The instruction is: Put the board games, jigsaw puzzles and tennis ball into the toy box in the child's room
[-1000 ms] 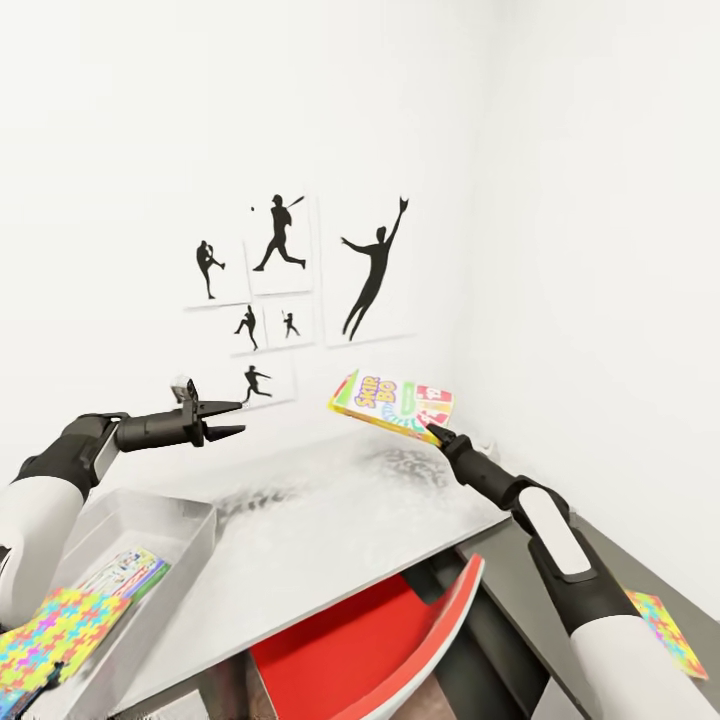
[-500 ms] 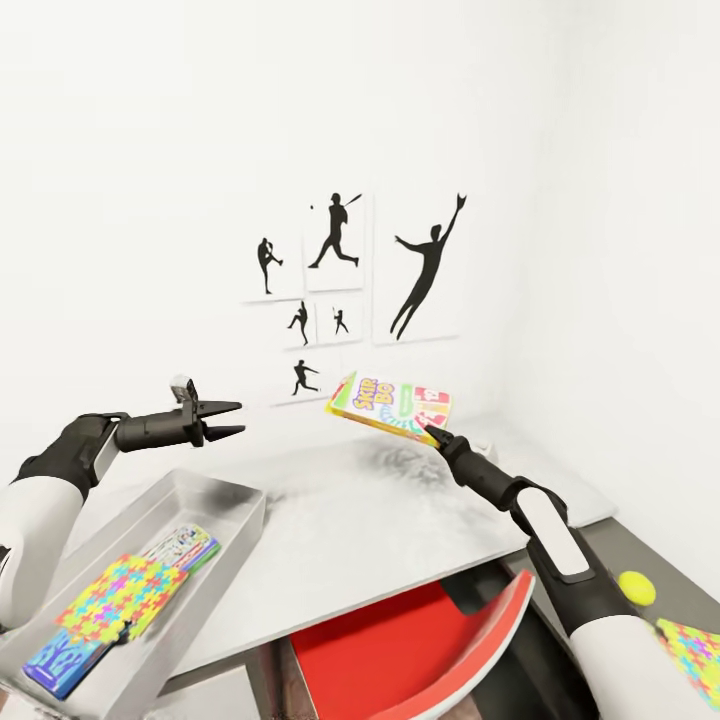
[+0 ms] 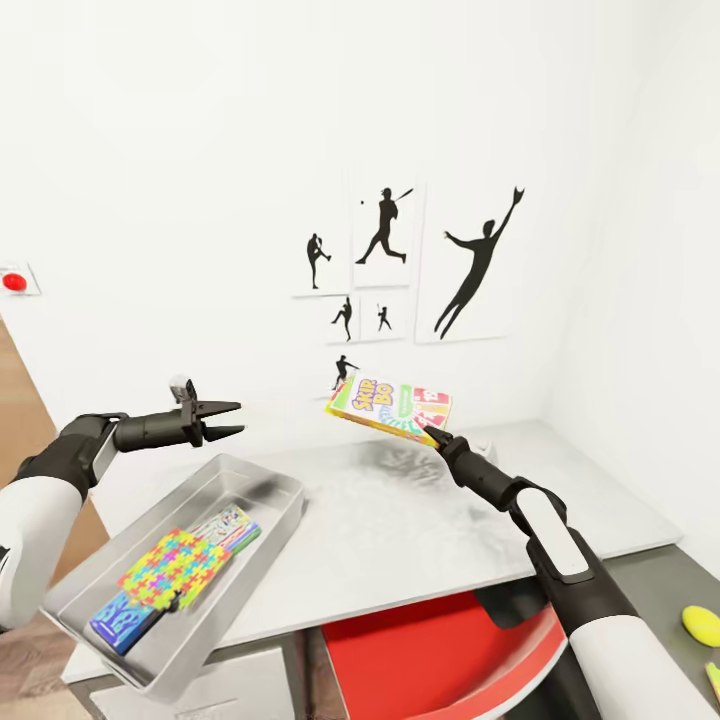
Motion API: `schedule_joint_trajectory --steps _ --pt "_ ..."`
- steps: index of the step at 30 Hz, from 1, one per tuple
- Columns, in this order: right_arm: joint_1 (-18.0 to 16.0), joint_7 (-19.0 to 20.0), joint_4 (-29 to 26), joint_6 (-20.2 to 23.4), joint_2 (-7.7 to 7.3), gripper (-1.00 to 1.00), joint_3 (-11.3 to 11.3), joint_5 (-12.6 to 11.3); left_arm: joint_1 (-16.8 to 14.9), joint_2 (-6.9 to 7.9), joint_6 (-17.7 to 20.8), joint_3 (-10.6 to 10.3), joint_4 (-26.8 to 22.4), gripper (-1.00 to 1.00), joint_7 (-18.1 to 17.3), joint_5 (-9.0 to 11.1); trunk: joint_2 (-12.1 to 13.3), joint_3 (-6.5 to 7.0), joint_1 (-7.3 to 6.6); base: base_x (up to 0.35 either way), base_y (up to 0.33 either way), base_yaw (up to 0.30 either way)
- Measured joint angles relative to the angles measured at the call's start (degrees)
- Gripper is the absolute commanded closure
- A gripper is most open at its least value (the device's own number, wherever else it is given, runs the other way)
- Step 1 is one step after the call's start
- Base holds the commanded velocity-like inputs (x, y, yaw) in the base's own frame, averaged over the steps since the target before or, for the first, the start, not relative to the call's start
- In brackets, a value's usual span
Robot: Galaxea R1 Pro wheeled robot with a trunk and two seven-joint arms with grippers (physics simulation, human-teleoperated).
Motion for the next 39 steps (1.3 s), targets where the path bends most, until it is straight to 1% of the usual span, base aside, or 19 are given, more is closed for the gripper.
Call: schedule_joint_trajectory --steps 12,16,18,20,27,29,33,35,39 --pt "0.0 -0.1 0.1 0.3 0.0 1.0 0.1 0.1 0.0 0.1 0.0 0.0 0.0 -1.0 0.0 0.0 0.0 -0.79 0.0 0.0 0.027 0.21" --pt "0.0 -0.1 0.1 0.5 0.01 1.0 0.1 1.9 0.0 0.1 0.1 0.0 0.1 -1.0 0.0 -0.1 0.0 -1.07 0.0 0.0 0.107 0.207" --pt "0.0 -0.1 0.1 0.6 0.06 1.0 0.0 3.2 0.0 0.12 0.0 0.0 0.1 -1.0 0.0 -0.1 0.0 -1.22 0.0 0.0 0.032 0.207" --pt "0.0 -0.1 0.1 0.7 0.07 1.0 0.0 3.9 0.0 0.12 0.0 0.0 0.1 -1.0 0.0 -0.1 0.0 -1.36 0.0 0.0 0.067 0.206" --pt "-0.1 -0.1 -0.1 1.0 0.06 1.0 0.1 4.4 0.0 0.11 0.1 0.0 0.1 -1.0 0.0 -0.1 0.0 -1.86 0.0 0.0 0.062 0.205" --pt "-0.1 -0.1 -0.1 1.4 0.0 1.0 0.6 4.4 0.0 0.11 0.1 0.0 0.1 -1.0 0.0 -0.1 0.0 -2.0 0.0 0.0 0.009 0.2" --pt "-0.2 -0.7 -0.2 4.3 -0.36 1.0 2.7 4.5 0.0 0.11 0.1 0.0 0.1 -1.0 0.0 -0.1 0.0 -2.3 0.0 0.0 0.003 0.194" --pt "-0.4 -2.8 -0.4 6.6 -0.2 1.0 3.5 4.7 0.0 0.1 0.1 0.0 0.1 -1.0 0.0 -0.1 0.0 -2.45 0.0 0.0 0.004 0.192" --pt "-0.6 -6.8 -0.5 10.4 -0.09 1.0 3.9 5.3 0.0 0.17 0.1 0.0 0.1 -1.0 0.0 -0.1 0.0 -2.74 0.0 0.0 0.07 0.191"
